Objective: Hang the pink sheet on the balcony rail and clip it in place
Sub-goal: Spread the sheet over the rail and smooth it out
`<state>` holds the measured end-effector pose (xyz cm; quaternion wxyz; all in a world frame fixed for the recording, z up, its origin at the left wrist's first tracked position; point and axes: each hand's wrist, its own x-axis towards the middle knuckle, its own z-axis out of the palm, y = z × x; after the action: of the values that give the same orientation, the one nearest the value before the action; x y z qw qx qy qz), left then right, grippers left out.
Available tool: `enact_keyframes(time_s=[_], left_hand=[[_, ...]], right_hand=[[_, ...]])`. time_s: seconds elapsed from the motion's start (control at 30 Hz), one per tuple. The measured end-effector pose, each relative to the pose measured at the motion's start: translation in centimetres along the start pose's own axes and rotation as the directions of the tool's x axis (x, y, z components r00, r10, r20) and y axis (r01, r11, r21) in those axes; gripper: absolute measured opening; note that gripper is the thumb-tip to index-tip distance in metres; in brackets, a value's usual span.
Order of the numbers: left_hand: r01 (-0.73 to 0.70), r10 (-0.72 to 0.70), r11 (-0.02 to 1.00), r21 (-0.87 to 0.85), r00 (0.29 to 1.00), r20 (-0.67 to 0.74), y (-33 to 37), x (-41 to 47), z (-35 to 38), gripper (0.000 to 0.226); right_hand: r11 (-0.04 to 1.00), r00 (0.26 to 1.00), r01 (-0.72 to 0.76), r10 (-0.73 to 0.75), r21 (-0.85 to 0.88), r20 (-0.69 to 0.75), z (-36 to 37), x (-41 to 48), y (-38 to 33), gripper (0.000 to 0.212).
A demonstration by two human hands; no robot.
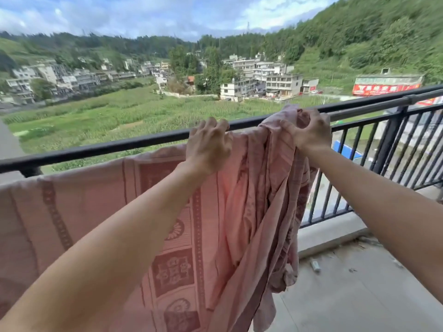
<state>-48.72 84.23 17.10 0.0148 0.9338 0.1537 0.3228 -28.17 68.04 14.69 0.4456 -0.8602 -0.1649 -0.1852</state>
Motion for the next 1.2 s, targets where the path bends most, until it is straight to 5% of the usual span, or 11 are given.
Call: enact_keyframes(time_s=[0.1, 0.2, 0.37, 0.47, 0.6, 0.67, 0.77, 0.83, 0.93, 1.1, 1.2], left_hand=[[0.063, -0.075, 0.994, 0.091, 0.988, 0.136, 1.6, 2.1, 3.1, 0.04], [0.052, -0.087, 0.951, 0.306, 0.991, 0.103, 1.1, 2.0, 4.4, 0.047], [0.091, -0.104, 0.927, 0.363, 0.994, 0.017, 0.0, 0.1, 4.0, 0.047], [0.128, -0.135, 0.914, 0.386, 0.991, -0.009, -0.7, -1.1, 3.2, 0.046], [0.201, -0.221, 0.901, 0.386, 0.975, 0.01, -1.4, -1.5, 2.0, 0.045], [0.219, -0.253, 0.901, 0.374, 0.967, 0.041, -2.1, -1.8, 1.2, 0.046], [0.242, -0.284, 0.901, 0.361, 0.956, 0.069, -3.0, -2.5, -0.4, 0.046], [0.243, -0.291, 0.899, 0.364, 0.953, 0.082, -3.6, -3.2, -1.3, 0.046], [0.245, -0.3, 0.897, 0.368, 0.948, 0.101, -4.7, -4.5, -3.5, 0.047], [0.231, -0.284, 0.901, 0.366, 0.954, 0.097, -6.6, -6.5, -5.8, 0.042], [0.222, -0.271, 0.897, 0.383, 0.959, 0.081, -7.6, -7.2, -6.5, 0.041]], right_hand=[[0.989, 0.997, -0.073, 0.074, 0.127, 0.0, -0.5, 1.2, 1.1, 0.047], [0.947, 0.991, -0.059, 0.018, 0.317, 0.131, -1.7, 2.3, 0.9, 0.02], [0.857, 0.996, 0.084, -0.056, 0.509, -0.069, -6.4, 1.8, 4.2, 0.018], [0.878, 0.985, 0.172, -0.161, 0.447, -0.061, -7.8, -2.1, 9.5, 0.016], [0.979, 0.905, 0.187, -0.202, 0.078, 0.373, -6.5, -3.9, 13.1, 0.019], [0.974, 0.931, 0.226, -0.222, 0.021, 0.291, -6.4, -2.6, 10.3, 0.014], [0.912, 0.912, 0.403, -0.407, 0.081, 0.048, -7.0, -1.0, 2.4, 0.055], [0.834, 0.813, 0.551, -0.538, 0.004, 0.224, -6.7, -0.8, -2.8, 0.07], [0.741, 0.685, 0.668, -0.582, -0.061, 0.438, -4.5, -1.5, -7.5, 0.022], [0.942, 0.949, 0.315, -0.312, -0.117, 0.046, -6.2, 4.2, -8.7, 0.016], [0.99, 0.993, -0.017, 0.001, -0.137, -0.119, -8.4, 7.4, -6.1, 0.033]])
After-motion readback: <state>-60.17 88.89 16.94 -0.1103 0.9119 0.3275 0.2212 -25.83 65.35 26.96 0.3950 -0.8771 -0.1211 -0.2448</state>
